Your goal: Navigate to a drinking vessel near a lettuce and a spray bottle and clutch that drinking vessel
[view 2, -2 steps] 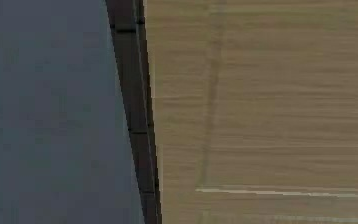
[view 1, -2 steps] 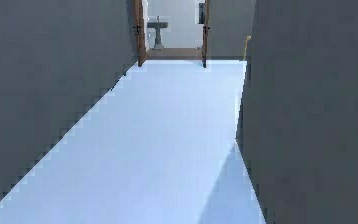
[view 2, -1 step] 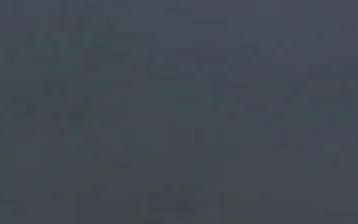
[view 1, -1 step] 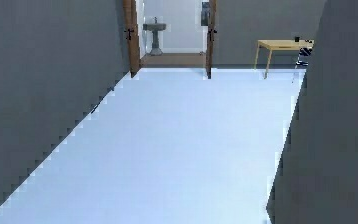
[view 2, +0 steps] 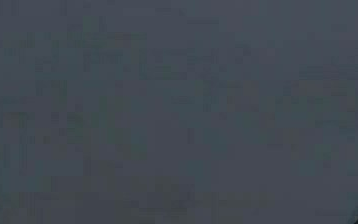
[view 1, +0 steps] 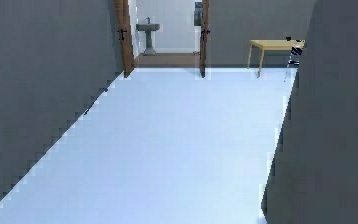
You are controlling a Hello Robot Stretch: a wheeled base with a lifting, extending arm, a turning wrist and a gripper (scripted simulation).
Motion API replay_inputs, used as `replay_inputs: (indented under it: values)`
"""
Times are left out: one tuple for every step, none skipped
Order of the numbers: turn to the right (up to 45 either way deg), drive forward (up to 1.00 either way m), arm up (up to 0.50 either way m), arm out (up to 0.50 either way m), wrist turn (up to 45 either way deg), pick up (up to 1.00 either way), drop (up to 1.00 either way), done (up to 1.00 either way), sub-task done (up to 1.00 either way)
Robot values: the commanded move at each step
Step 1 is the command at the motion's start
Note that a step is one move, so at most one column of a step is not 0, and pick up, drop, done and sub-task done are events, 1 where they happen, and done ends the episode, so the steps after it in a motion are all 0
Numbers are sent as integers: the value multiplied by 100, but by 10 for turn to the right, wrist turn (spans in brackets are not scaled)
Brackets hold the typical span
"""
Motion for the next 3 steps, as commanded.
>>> replay_inputs:
  values:
    - [0, 100, 0, 0, 0, 0, 0, 0, 0]
    - [0, 100, 0, 0, 0, 0, 0, 0, 0]
    - [0, 100, 0, 0, 0, 0, 0, 0, 0]
